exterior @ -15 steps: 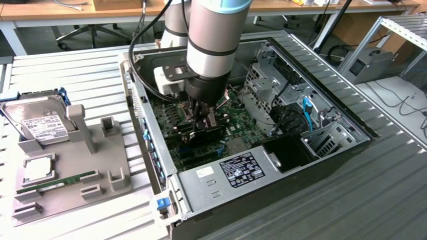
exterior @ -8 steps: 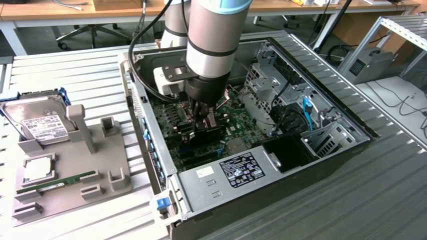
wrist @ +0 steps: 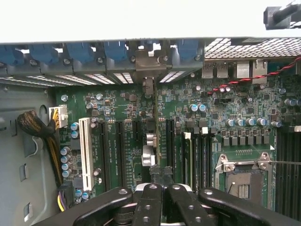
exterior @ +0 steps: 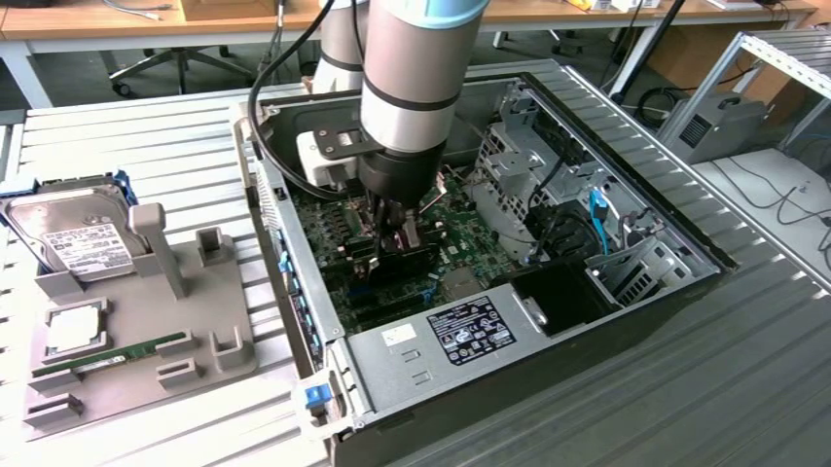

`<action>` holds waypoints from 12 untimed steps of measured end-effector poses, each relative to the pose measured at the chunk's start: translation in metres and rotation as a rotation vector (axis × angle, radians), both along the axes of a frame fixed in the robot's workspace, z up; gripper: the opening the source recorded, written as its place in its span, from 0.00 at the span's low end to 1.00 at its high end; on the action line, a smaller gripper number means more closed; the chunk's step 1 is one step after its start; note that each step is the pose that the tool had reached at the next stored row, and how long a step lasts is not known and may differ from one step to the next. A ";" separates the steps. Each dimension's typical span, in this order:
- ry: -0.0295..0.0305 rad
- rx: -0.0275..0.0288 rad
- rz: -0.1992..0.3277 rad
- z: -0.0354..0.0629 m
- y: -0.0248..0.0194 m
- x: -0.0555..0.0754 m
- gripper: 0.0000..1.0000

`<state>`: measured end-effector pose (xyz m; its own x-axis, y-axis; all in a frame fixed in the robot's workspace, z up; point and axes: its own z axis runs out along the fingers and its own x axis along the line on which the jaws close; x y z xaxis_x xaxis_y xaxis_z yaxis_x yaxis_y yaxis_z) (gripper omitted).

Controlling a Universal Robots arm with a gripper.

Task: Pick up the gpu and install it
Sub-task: 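Press down on the gpu until it lock into place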

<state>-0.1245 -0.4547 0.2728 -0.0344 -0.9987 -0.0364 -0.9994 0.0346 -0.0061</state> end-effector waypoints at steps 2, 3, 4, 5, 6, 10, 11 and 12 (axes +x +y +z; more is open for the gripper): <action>0.0000 0.0000 0.000 0.0000 0.0000 0.000 0.11; 0.0000 0.0000 0.000 0.0000 0.0000 0.000 0.11; 0.0000 0.0000 0.000 0.0000 0.0000 0.000 0.11; 0.0000 0.0000 0.000 0.0000 0.0000 -0.001 0.11; -0.0001 0.0000 0.000 -0.0001 0.0000 -0.001 0.11; 0.0000 0.0000 0.000 0.0000 0.0000 -0.002 0.11; 0.0000 0.0000 0.000 0.0000 0.0000 -0.002 0.11; 0.0000 0.0000 0.000 0.0000 0.0000 -0.002 0.11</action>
<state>-0.1266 -0.4547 0.2728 -0.0345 -0.9987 -0.0364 -0.9994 0.0347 -0.0061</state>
